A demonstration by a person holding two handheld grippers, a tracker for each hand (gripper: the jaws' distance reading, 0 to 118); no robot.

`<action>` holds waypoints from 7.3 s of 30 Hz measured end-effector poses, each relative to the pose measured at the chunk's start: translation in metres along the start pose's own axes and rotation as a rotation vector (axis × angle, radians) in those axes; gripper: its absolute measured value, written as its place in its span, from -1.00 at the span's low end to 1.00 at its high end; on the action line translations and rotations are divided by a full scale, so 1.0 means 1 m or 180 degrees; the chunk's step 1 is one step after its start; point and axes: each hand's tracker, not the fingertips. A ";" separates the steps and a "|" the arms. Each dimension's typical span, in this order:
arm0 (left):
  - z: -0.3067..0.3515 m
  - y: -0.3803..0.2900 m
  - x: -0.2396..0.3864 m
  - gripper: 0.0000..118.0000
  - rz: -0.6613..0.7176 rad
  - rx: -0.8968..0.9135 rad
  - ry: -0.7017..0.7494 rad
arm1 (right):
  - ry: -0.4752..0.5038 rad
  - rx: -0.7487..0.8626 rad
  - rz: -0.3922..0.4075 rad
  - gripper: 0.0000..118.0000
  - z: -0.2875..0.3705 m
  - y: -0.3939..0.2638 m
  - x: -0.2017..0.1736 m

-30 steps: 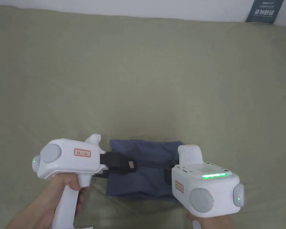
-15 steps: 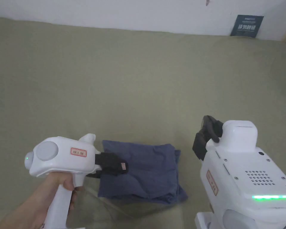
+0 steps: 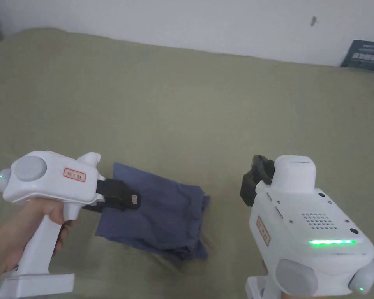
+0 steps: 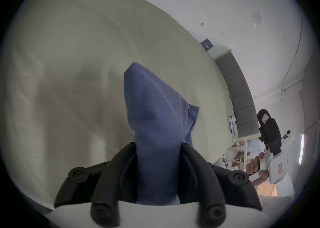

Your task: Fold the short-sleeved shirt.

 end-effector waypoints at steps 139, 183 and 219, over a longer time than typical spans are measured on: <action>-0.006 -0.082 0.299 1.00 -0.1658 0.3249 0.1668 | -0.0636 0.0579 0.0065 1.00 0.076 0.091 0.120; 0.005 -0.090 0.304 1.00 -0.1681 0.3137 0.1634 | -0.0693 0.0572 0.0332 1.00 0.077 0.093 0.110; 0.000 -0.092 0.306 1.00 -0.1651 0.2936 0.1521 | -0.0915 0.0296 0.0330 1.00 0.070 0.088 0.104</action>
